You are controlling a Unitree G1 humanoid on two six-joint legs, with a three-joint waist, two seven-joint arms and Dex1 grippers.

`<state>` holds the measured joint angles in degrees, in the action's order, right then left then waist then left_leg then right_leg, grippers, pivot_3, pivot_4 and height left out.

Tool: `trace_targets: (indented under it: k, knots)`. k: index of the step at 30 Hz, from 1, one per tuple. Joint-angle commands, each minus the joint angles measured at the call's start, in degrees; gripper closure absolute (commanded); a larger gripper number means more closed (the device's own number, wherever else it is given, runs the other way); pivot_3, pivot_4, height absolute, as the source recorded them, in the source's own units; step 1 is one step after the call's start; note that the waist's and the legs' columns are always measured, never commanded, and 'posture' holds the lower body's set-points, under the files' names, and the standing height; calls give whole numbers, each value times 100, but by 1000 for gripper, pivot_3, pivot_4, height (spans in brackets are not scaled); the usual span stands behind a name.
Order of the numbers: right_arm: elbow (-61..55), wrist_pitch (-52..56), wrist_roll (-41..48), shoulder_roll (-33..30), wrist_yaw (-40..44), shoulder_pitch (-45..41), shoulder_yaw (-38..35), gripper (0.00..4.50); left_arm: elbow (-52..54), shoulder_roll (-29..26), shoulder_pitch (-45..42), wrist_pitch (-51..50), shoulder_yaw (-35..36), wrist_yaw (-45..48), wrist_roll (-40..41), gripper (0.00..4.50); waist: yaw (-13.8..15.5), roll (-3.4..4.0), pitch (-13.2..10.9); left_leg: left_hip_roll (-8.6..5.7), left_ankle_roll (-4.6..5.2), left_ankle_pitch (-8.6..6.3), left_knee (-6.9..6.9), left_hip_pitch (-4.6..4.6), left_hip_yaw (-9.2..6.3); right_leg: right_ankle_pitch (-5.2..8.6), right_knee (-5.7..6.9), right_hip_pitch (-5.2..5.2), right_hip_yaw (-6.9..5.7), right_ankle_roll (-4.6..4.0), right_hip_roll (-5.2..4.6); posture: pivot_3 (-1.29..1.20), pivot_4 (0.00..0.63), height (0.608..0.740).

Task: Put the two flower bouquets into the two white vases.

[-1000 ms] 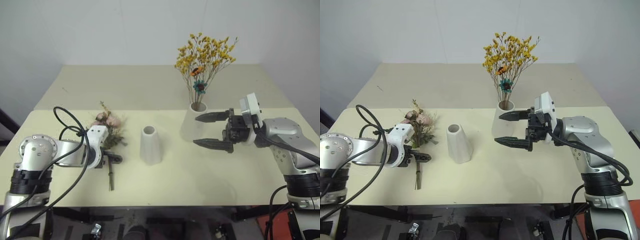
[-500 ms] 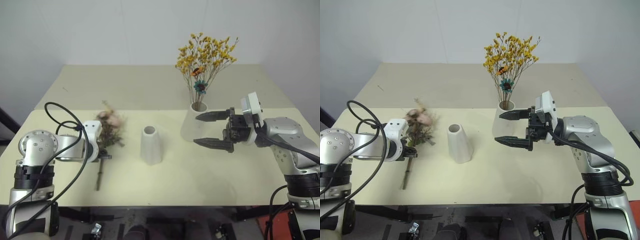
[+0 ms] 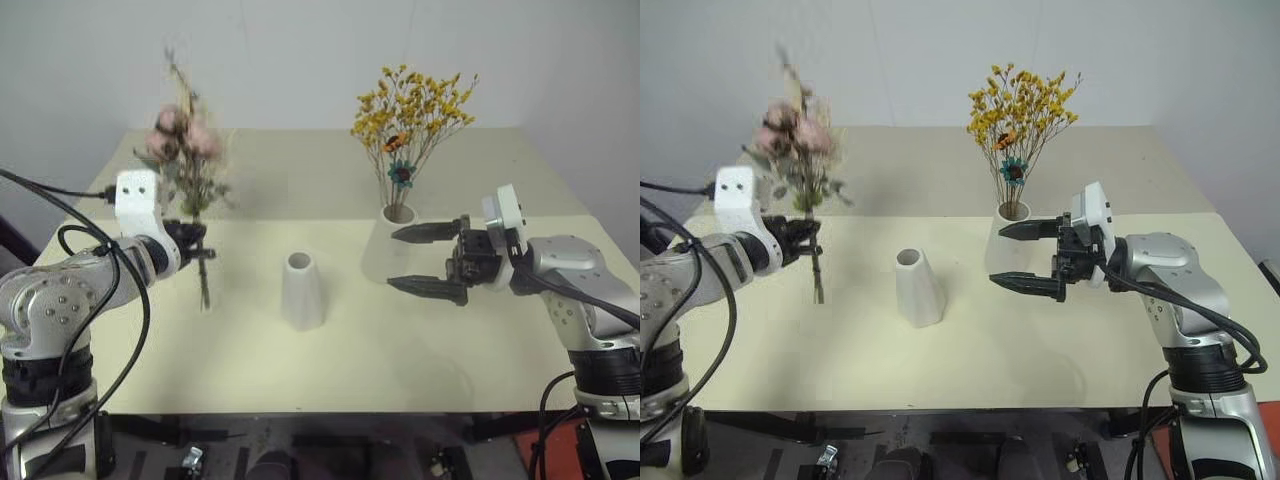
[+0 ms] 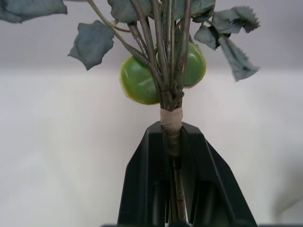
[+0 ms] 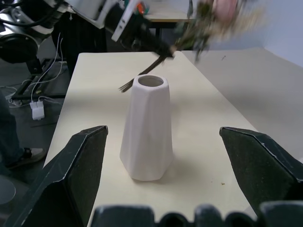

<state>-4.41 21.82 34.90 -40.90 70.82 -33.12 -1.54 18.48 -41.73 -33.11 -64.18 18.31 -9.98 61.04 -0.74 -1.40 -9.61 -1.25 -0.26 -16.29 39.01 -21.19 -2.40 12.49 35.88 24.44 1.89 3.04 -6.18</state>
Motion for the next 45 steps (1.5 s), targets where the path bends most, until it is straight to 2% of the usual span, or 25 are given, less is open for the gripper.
trace_targets:
  k: [1,7,16,24,30,36,45]
  knots:
    - [-133,-144,30,-23,-49,-9,-269,0,277,97,-114,938,348,968,-135,4391,1,0,0,0,5,-3,0,0,1,0,0,-1,0,0,0,0,150,740]
    - [-177,-160,90,-2,-140,63,-445,0,125,182,-567,1297,362,1979,128,4391,-3,-1,-1,0,37,-21,4,1,-1,0,1,-7,-5,0,1,0,150,740]
    - [-369,-95,243,-3,-296,231,-787,0,-179,400,-1119,1232,146,2634,298,4391,-8,-2,-1,1,40,-22,8,2,-2,0,5,-7,-5,1,3,0,150,740]
    - [-602,-31,293,25,-418,350,-809,0,-269,700,-1231,1257,43,3277,705,4391,-12,-2,-1,2,40,-22,9,2,-2,0,6,-8,-5,1,4,0,150,740]
    - [-657,-27,329,21,-476,373,-809,0,-215,782,-1096,1546,-262,3779,276,4391,-12,-2,-1,1,40,-22,10,3,-1,0,5,-9,-6,1,5,0,150,740]
    - [-721,-15,374,-11,-529,418,-833,0,-171,952,-926,2112,-650,4051,-492,4391,-7,-2,-1,2,40,-22,10,3,0,0,3,-10,-5,1,6,0,150,740]
    - [-777,0,390,-34,-579,457,-850,0,-106,1067,-767,2170,-743,4290,-696,4391,-14,-2,-1,5,43,-23,12,3,-1,0,3,-11,-6,1,7,0,150,740]
